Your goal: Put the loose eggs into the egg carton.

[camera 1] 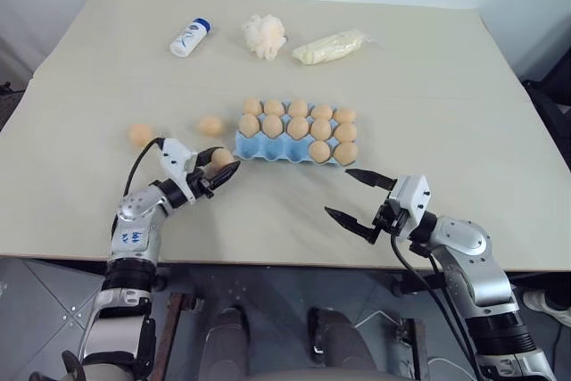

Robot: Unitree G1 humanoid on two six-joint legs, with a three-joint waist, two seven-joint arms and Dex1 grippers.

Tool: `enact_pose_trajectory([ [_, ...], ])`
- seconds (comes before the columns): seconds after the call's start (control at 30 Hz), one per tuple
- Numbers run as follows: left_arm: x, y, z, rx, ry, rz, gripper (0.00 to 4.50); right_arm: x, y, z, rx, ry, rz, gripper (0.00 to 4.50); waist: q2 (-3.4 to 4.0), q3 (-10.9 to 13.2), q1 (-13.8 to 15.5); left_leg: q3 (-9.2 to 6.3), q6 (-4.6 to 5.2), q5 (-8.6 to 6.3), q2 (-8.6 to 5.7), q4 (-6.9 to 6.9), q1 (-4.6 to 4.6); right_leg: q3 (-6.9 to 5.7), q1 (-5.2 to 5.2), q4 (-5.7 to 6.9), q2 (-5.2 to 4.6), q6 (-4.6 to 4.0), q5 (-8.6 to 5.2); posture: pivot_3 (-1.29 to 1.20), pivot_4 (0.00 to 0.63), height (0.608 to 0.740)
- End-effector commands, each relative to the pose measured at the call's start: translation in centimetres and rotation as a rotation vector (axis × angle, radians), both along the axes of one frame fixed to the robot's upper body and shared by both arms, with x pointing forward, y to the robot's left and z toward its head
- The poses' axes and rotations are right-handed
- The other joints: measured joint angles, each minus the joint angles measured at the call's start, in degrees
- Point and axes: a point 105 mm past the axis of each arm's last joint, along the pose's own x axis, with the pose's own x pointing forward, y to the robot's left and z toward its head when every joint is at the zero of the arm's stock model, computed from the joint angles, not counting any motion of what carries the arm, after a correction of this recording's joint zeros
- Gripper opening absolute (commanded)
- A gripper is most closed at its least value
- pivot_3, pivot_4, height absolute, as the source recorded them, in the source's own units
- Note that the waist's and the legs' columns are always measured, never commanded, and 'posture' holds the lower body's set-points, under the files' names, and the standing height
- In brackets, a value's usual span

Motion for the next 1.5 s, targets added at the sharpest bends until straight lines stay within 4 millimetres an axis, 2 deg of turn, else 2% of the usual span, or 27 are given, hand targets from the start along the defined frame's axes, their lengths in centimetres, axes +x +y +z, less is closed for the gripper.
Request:
enact_pose_trajectory([
  [0.03, -1.3, -2.5, 3.7, 0.007, -0.106, -0.143, 2.41, -0.1, -0.2, 1.1, 0.008, -0.042, 0.001, 4.50, 0.00, 0.0, 0.2, 0.00, 0.00, 0.00, 0.00, 0.00, 0.00, 0.00, 0.01, 0.00, 0.00, 0.00, 0.00, 0.00, 0.150, 0.740],
  [0.17, -1.2, -6.6, 4.4, 0.032, -0.112, -0.255, 2.41, -0.1, -0.2, 1.1, 0.006, -0.042, -0.004, 4.50, 0.00, 0.0, 0.4, 0.00, 0.00, -0.02, -0.08, 0.09, 0.00, 0.01, 0.09, -0.03, -0.04, 0.06, 0.03, 0.00, 0.150, 0.740],
  [0.27, -0.1, -9.6, 4.4, 0.042, -0.099, -0.300, 2.41, -0.1, -0.2, 1.1, 0.005, -0.044, -0.010, 4.50, 0.00, 0.0, 0.4, 0.00, 0.02, -0.01, -0.11, 0.15, 0.00, 0.04, 0.10, -0.04, -0.04, 0.11, 0.09, 0.00, 0.150, 0.740],
  [0.37, 1.1, -11.7, 4.2, 0.064, -0.094, -0.322, 2.41, -0.2, -0.5, 1.2, 0.003, -0.050, -0.024, 4.50, 0.00, 0.0, 0.1, 0.00, 0.09, 0.04, -0.11, 0.15, 0.00, 0.06, 0.07, -0.04, -0.03, 0.11, 0.11, 0.00, 0.150, 0.740],
  [0.5, 2.4, -13.1, 4.0, 0.066, -0.091, -0.332, 2.41, -0.4, -0.9, 1.5, 0.002, -0.061, -0.052, 4.50, 0.00, 0.0, -0.1, 0.02, 0.07, 0.03, -0.09, 0.08, 0.00, 0.11, 0.00, -0.05, 0.03, 0.10, 0.10, 0.00, 0.150, 0.740],
  [0.7, 3.1, -13.0, 3.8, 0.080, -0.095, -0.332, 2.41, -1.0, -1.6, 1.9, 0.005, -0.066, -0.082, 4.50, 0.00, 0.0, 0.2, 0.03, 0.06, -0.02, -0.09, 0.08, -0.09, 0.09, -0.03, -0.16, 0.03, 0.11, 0.09, 0.00, 0.150, 0.740],
  [0.9, 2.7, -12.9, 3.4, 0.078, -0.087, -0.356, 4.25, -1.0, -1.7, 2.1, 0.013, -0.069, -0.092, 4.50, 0.00, 0.0, 0.2, 0.03, 0.08, -0.03, -0.09, 0.12, -0.11, 0.08, -0.02, -0.13, 0.03, 0.12, 0.09, 0.00, 0.150, 0.740],
  [0.93, 2.6, -12.9, 3.4, 0.083, -0.089, -0.357, 4.46, -1.0, -1.5, 2.1, 0.014, -0.070, -0.088, 4.50, 0.00, 0.0, 0.2, 0.03, 0.08, -0.03, -0.09, 0.13, -0.11, 0.08, -0.02, -0.13, 0.03, 0.12, 0.09, 0.00, 0.150, 0.740],
  [0.97, 2.6, -12.9, 3.3, 0.087, -0.089, -0.357, 4.46, -1.0, -1.4, 2.2, 0.015, -0.071, -0.086, 4.50, 0.00, 0.0, 0.2, 0.03, 0.08, -0.03, -0.09, 0.13, -0.11, 0.07, -0.02, -0.13, 0.03, 0.12, 0.09, 0.00, 0.150, 0.740],
  [1.1, 2.8, -9.9, 6.0, 0.061, -0.202, -0.251, 4.46, -0.6, -0.4, 2.6, 0.025, -0.079, -0.036, 4.50, 0.00, 0.0, -0.2, 0.04, 0.07, -0.02, -0.06, 0.11, -0.11, 0.10, -0.07, -0.09, 0.04, 0.12, 0.09, 0.00, 0.150, 0.740],
  [1.17, 2.0, -8.1, 7.2, 0.027, -0.255, -0.237, 4.46, -0.5, -0.1, 2.6, 0.027, -0.078, -0.018, 4.50, 0.01, 0.0, -0.2, 0.04, 0.07, -0.02, -0.03, 0.09, -0.11, 0.09, -0.08, -0.06, 0.08, 0.12, 0.09, 0.00, 0.150, 0.740],
  [1.23, 0.2, -6.2, 8.4, -0.005, -0.342, -0.249, 4.46, -0.4, 0.3, 2.6, 0.027, -0.076, 0.004, 4.50, 0.01, 0.0, -0.2, 0.04, 0.06, -0.01, -0.02, 0.06, -0.10, 0.08, -0.07, -0.06, 0.08, 0.11, 0.08, 0.00, 0.150, 0.740],
  [1.5, -3.8, 4.2, 5.1, 0.096, -0.223, 0.064, 4.46, 0.1, 1.9, 3.1, 0.039, -0.084, 0.098, 4.50, 0.01, 0.0, -1.1, 0.19, 0.08, -0.04, 0.04, 0.10, -0.05, 0.07, -0.08, 0.00, 0.03, 0.11, 0.09, 0.00, 0.150, 0.740],
])
